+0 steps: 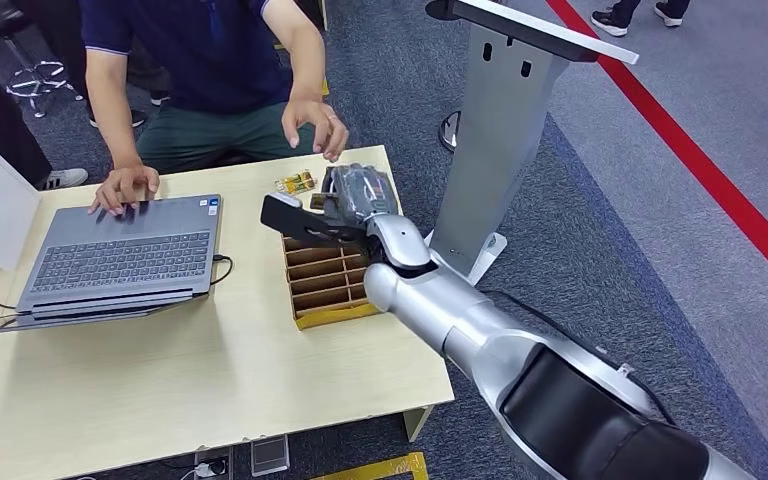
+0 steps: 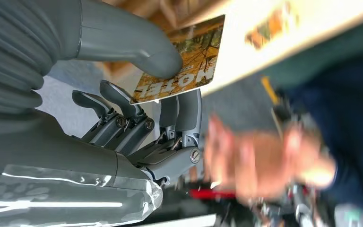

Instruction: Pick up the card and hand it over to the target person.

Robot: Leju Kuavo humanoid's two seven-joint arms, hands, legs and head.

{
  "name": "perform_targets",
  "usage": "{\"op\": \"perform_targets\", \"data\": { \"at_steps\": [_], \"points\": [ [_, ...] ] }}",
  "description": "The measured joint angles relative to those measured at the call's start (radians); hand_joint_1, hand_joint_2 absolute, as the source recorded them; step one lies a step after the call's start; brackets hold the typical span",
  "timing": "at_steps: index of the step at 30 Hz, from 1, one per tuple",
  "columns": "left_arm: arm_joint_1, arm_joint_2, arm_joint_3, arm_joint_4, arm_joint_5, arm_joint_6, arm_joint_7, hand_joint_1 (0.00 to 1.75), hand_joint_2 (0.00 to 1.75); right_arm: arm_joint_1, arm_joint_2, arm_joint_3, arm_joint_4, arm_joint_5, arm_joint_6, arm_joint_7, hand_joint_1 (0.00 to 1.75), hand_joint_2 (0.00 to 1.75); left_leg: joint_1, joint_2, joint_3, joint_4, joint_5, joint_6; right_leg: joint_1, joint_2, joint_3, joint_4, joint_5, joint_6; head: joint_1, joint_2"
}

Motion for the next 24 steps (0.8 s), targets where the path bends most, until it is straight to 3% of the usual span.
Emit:
{"op": "perform_targets", "data": {
  "at_steps": [11,18,23,24],
  "points": [
    [0.003,0.000,0.000,0.001,0.000,0.004,0.004,0.00,1.75,0.012,-0.006,-0.024,0.043,0.040,-0.093,-0.019,1.75,1.75,0.000,0.000,0.002,-0.001,0.001,0.000,0.000,0.001,0.002,-0.002,0.001,0.000,0.000,0.000],
    [0.007,-0.001,0.002,0.001,0.002,0.008,0.002,0.00,1.75,0.030,-0.015,-0.032,0.032,0.091,-0.205,-0.023,1.75,1.75,0.000,0.001,0.002,-0.002,0.000,0.000,0.000,0.001,0.002,-0.002,0.001,0.000,0.000,0.000],
    [0.008,0.001,-0.003,-0.002,-0.002,0.003,-0.006,0.00,1.75,0.034,-0.012,-0.039,0.037,0.094,-0.200,-0.028,1.75,1.75,0.000,0.001,0.002,-0.002,0.000,0.000,0.000,0.001,0.002,-0.002,0.000,0.000,0.000,0.000],
    [0.008,0.002,-0.006,-0.002,-0.005,0.001,-0.008,0.00,1.75,0.035,-0.011,-0.040,0.038,0.093,-0.197,-0.029,1.31,1.75,0.000,0.001,0.003,-0.002,0.000,0.000,0.000,0.002,0.002,-0.002,0.001,0.000,0.000,0.000]
  ]
}}
